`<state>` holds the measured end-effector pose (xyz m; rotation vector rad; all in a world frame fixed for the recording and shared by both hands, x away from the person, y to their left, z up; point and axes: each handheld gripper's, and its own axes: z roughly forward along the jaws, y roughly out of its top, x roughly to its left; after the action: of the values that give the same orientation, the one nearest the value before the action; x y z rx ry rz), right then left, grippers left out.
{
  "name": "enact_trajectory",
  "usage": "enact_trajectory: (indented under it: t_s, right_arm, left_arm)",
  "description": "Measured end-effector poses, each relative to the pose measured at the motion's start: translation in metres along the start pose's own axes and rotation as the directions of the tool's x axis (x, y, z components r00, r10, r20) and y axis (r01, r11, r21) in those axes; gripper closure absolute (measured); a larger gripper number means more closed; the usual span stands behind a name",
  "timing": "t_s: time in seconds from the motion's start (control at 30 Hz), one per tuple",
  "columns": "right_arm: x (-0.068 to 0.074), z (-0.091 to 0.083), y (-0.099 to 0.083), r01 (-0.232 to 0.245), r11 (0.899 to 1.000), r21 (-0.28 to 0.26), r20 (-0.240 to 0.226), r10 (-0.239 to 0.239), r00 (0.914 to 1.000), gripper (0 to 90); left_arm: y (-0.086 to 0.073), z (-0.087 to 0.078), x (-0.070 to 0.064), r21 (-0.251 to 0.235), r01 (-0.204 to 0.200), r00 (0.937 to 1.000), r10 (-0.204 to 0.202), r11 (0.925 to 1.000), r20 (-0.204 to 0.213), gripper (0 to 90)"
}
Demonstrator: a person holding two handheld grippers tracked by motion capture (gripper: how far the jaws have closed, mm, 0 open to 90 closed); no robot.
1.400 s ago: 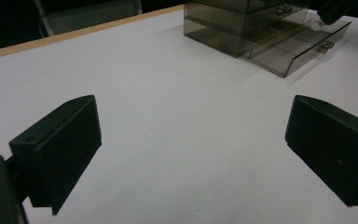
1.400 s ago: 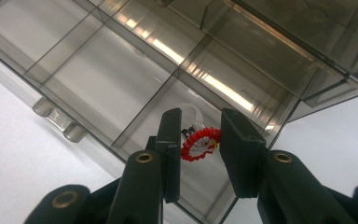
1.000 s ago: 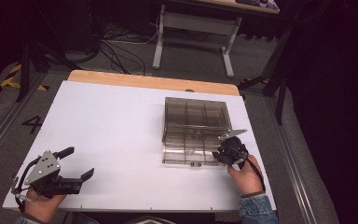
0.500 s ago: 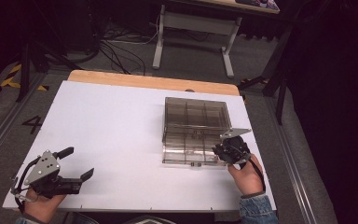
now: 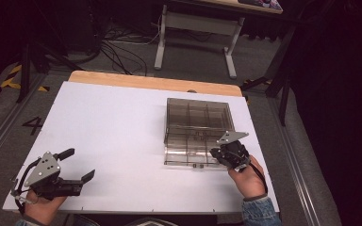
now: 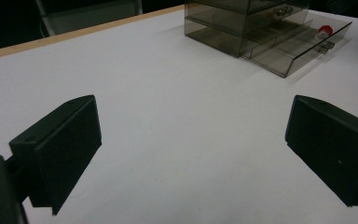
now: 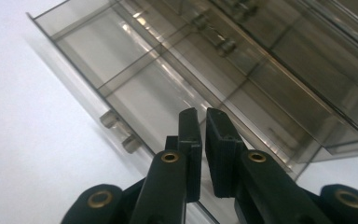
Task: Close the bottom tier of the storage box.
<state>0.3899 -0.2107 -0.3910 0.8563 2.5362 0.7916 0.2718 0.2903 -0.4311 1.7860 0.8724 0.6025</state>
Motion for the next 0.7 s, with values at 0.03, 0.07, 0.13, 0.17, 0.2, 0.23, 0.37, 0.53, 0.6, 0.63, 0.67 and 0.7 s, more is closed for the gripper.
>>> enact_trajectory:
  t_s: [0.03,0.07,0.13,0.17,0.2,0.23,0.37,0.53,0.6,0.63,0.67,0.7]
  right_arm:
    - [0.001,0.000,0.000,0.010,1.000,0.000,-0.005,-0.010,0.9999,86.4]
    - [0.002,0.000,0.001,0.017,1.000,0.003,-0.013,-0.017,0.9998,86.9]
    - [0.004,0.001,0.001,0.033,0.999,0.006,-0.028,-0.033,0.9991,87.2]
    - [0.005,0.001,0.001,0.045,0.999,0.011,-0.038,-0.045,0.9983,88.2]
    - [0.006,0.002,0.001,0.059,0.998,0.017,-0.051,-0.058,0.9970,88.7]
    - [0.007,0.002,0.002,0.066,0.998,0.023,-0.059,-0.064,0.9962,89.1]
    - [0.011,0.005,0.002,0.100,0.993,0.063,-0.090,-0.094,0.9915,89.9]
    - [0.014,0.010,0.002,0.113,0.988,0.101,-0.126,-0.100,0.9870,89.9]
    - [0.015,0.012,0.002,0.122,0.986,0.113,-0.139,-0.106,0.9846,89.9]
    - [0.015,0.012,0.002,0.124,0.985,0.120,-0.146,-0.106,0.9836,89.9]
    - [0.016,0.013,0.002,0.128,0.984,0.127,-0.152,-0.109,0.9824,89.9]
    - [0.016,0.014,0.001,0.131,0.983,0.132,-0.158,-0.109,0.9813,89.9]
  left_arm:
    - [0.000,0.000,0.000,0.002,-0.004,1.0000,0.004,1.0000,0.000,4.2]
    - [0.000,0.000,0.000,0.004,-0.008,1.0000,0.008,1.0000,0.000,4.2]
    - [0.000,0.000,0.000,-0.001,-0.011,0.9999,0.011,0.9999,-0.004,4.2]
    - [0.000,0.001,0.000,0.000,-0.011,0.9999,0.011,0.9999,-0.004,4.2]
    - [0.000,0.000,0.000,-0.001,-0.011,0.9999,0.011,0.9999,-0.004,4.2]
    - [0.000,0.000,0.000,-0.001,-0.010,0.9999,0.010,0.9999,-0.004,4.2]
    - [0.000,0.001,0.000,0.003,-0.008,1.0000,0.008,1.0000,0.001,4.2]
    - [0.000,0.001,0.000,0.002,-0.008,1.0000,0.008,1.0000,0.000,4.2]
    - [0.000,0.001,0.000,0.003,-0.008,1.0000,0.008,1.0000,0.000,4.2]
    - [0.000,0.001,0.000,0.003,-0.008,1.0000,0.008,1.0000,0.000,4.2]
    - [0.000,0.001,0.000,0.003,-0.007,1.0000,0.007,1.0000,0.000,4.2]
    - [0.000,0.001,0.000,0.003,-0.007,1.0000,0.007,1.0000,0.000,4.2]
